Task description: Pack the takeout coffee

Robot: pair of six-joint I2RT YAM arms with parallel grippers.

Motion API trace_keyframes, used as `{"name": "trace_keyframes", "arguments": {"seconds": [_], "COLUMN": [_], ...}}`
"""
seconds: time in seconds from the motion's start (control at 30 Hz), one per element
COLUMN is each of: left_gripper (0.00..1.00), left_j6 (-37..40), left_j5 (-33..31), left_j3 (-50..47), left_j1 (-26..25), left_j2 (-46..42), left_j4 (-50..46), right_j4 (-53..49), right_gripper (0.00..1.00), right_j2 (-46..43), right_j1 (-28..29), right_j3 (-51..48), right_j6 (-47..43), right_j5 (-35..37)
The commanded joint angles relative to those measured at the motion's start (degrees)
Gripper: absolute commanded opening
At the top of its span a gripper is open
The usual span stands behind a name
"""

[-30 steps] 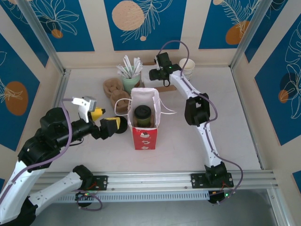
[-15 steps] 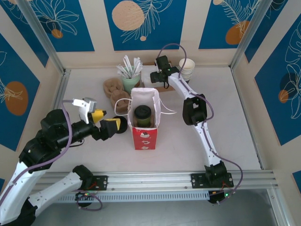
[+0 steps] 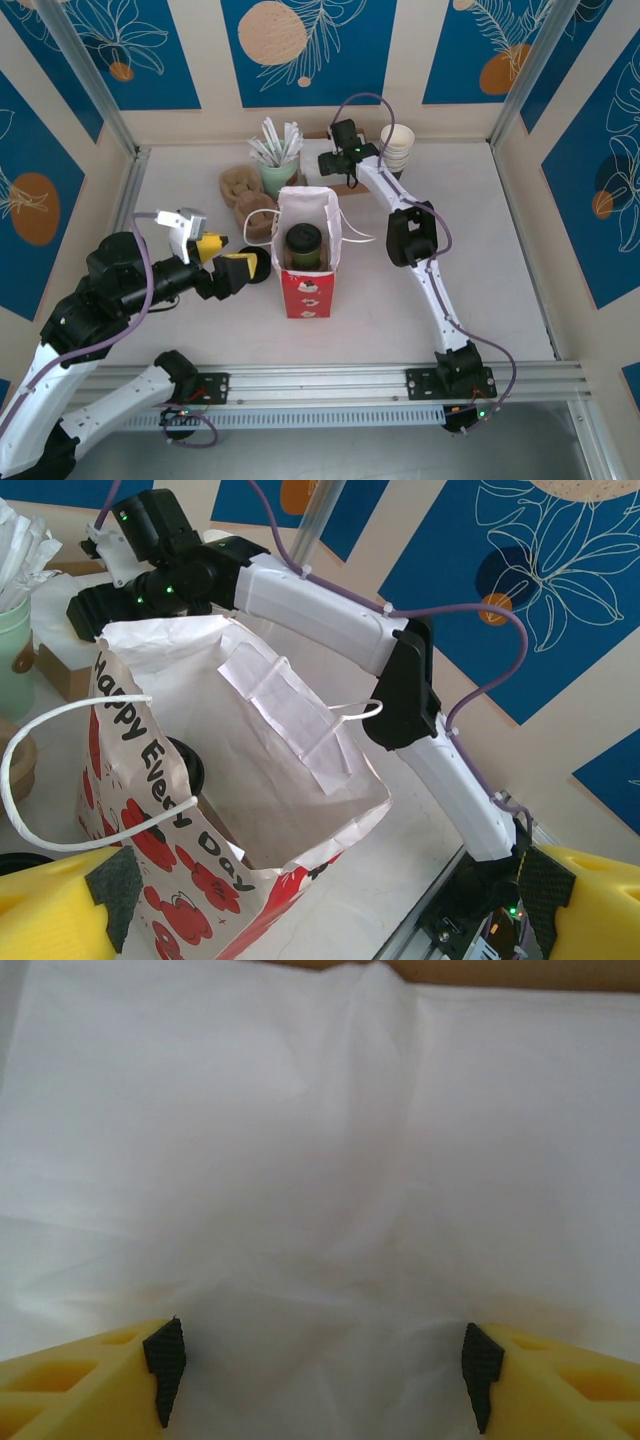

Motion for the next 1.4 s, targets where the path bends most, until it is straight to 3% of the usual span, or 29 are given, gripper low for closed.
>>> {"name": "trace_keyframes", "arguments": {"seconds": [0.0,0.23,0.43,0.7,1.37], "left_gripper": [0.97,0.97,0.98,0.98,0.99], "left_j6": [0.47,0.76,1.13,1.42,1.90], "left_j5": [1.26,1.61,0.49,-1.35,-4.96], "left_j3": [0.88,1.19,1.33,1.15,1.60], "left_j1": [-0.36,-0.34,-0.36,-0.31,-0.34], "left_j2": [-0.29,0.00,-0.38,-1.50,-3.13], "left_j4": [0.88,0.71,-0.63,-1.51,-4.77], "right_j4": [0.22,-0.31,-3.35,-3.18,-2.86], "right_gripper": [0.75,0.67,0.46,0.27,0.03], "right_j2": [1.52,1.69,0.80,-3.71,-14.67], "right_j1": [0.55,0.69,0.79,0.78,1.56], "right_j3": [1.58,1.77,3.55,2.59,2.61], "right_j6": [-1.17,-2.38,-2.31,-1.36,-1.31], "right_j5": [0.09,0.27,-1.99,-3.96,-2.55]}}
